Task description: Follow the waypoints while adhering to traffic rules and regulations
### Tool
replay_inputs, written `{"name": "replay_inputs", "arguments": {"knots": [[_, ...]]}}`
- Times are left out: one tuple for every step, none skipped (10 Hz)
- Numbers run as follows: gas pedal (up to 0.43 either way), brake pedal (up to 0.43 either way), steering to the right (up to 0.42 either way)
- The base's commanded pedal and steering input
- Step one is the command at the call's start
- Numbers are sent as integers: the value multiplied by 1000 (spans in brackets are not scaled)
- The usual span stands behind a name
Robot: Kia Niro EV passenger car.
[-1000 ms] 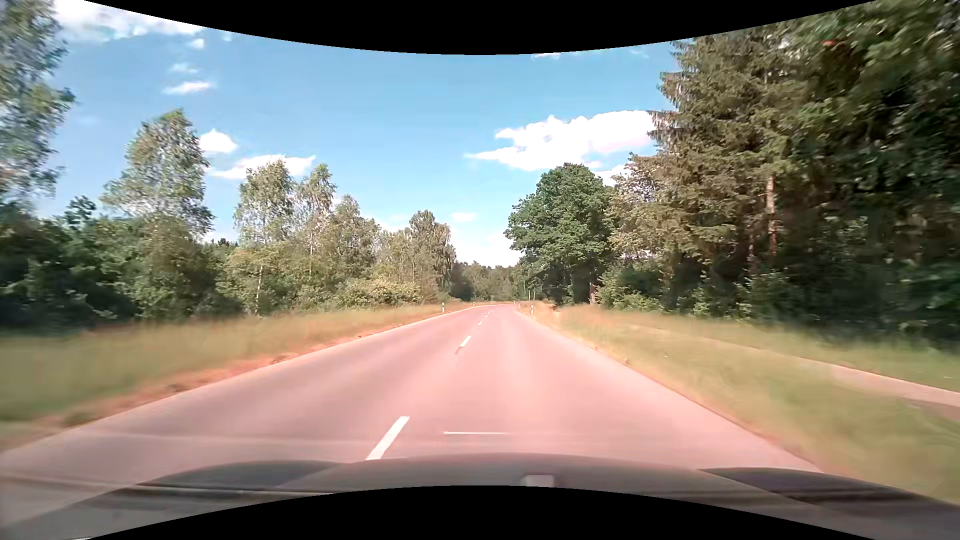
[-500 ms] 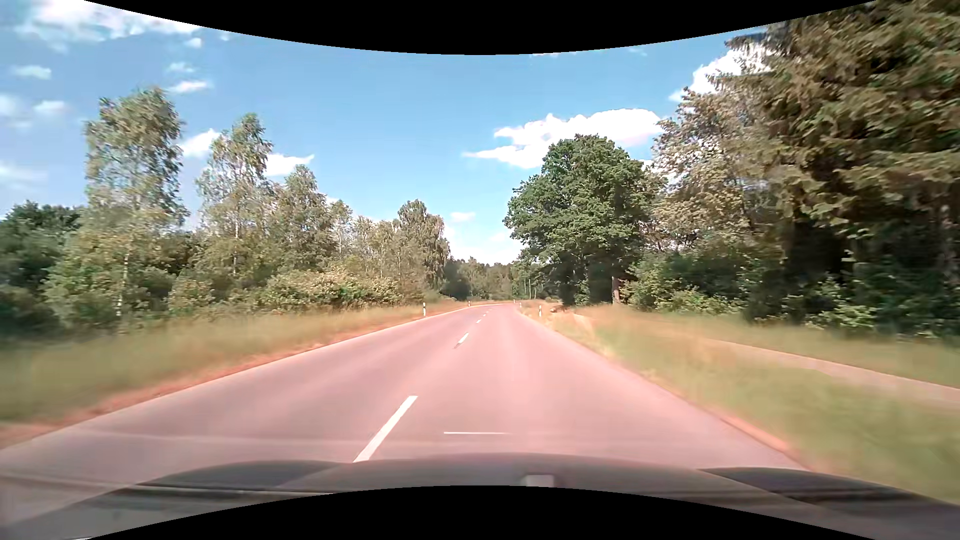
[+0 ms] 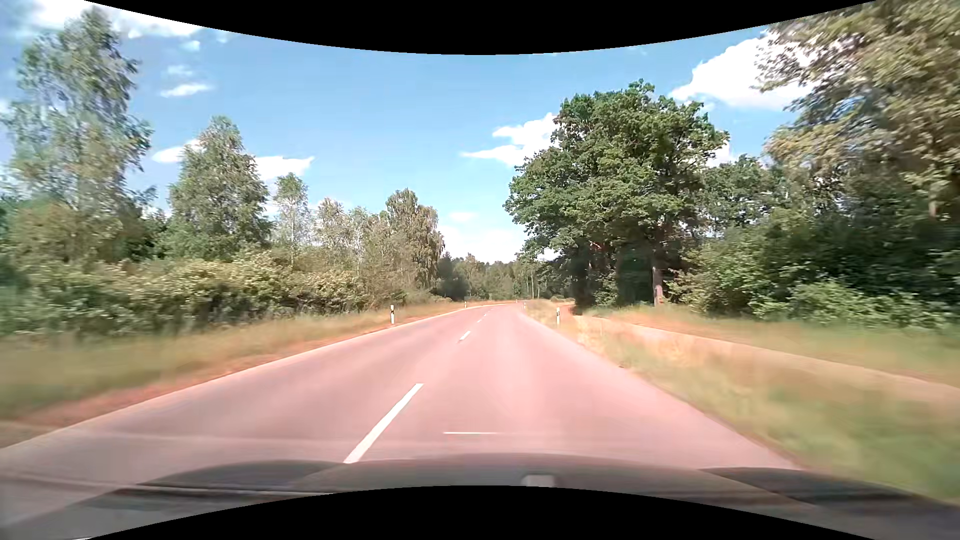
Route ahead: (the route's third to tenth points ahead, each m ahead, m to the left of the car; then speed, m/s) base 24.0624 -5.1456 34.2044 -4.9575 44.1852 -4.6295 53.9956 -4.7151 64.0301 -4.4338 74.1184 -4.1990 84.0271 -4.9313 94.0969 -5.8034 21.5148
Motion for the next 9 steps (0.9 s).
{"name": "replay_inputs", "arguments": {"knots": [[138, 0, -3], [138, 0, -3], [138, 0, -3], [130, 0, -3], [130, 0, -3], [130, 0, -3], [130, 0, -3], [130, 0, -2], [130, 0, -2]]}}
